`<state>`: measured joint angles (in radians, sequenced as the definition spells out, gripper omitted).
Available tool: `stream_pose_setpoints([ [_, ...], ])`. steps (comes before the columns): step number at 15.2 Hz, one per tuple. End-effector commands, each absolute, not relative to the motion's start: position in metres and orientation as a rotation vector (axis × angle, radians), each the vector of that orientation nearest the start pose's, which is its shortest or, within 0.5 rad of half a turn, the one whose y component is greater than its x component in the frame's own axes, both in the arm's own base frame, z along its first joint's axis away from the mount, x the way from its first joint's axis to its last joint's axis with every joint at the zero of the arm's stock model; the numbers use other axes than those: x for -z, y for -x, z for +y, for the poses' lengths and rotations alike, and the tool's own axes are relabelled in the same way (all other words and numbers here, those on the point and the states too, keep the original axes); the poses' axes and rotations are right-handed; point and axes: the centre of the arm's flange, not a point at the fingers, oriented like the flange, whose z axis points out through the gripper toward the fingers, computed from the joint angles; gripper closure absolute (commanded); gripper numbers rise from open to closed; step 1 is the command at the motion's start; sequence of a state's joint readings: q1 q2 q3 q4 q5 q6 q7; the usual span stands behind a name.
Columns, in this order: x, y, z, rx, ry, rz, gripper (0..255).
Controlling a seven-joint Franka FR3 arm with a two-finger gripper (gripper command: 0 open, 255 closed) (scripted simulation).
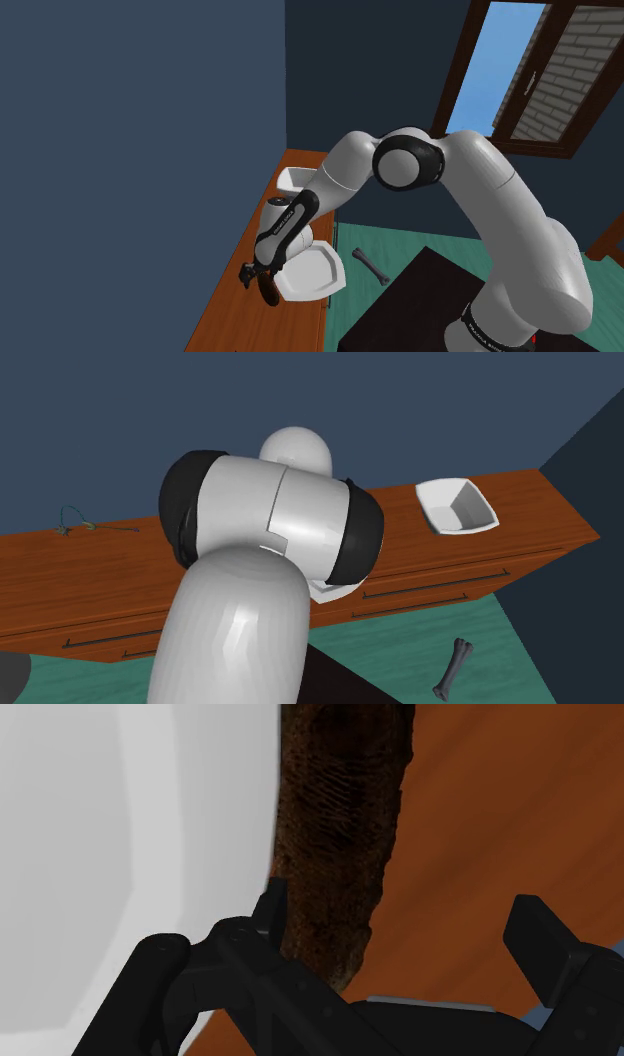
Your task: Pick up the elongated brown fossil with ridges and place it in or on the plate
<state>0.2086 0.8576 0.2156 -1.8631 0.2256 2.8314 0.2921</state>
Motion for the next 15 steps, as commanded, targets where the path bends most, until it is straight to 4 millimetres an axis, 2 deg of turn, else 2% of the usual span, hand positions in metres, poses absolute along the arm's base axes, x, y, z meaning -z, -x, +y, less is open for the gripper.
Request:
stream_pose_setpoints([
  [1, -0.068, -0.576, 0.2433, 0.023, 2.871, 0.236, 0],
  [5, -0.068, -0.576, 0.2433, 0.023, 2.871, 0.236, 0],
  [6, -0.0678, -0.5764, 0.2436, 0.022, 2.871, 0.236, 255],
  [15, -0.0728, -0.5794, 0.2423, 0.037, 2.869, 0.24, 255],
])
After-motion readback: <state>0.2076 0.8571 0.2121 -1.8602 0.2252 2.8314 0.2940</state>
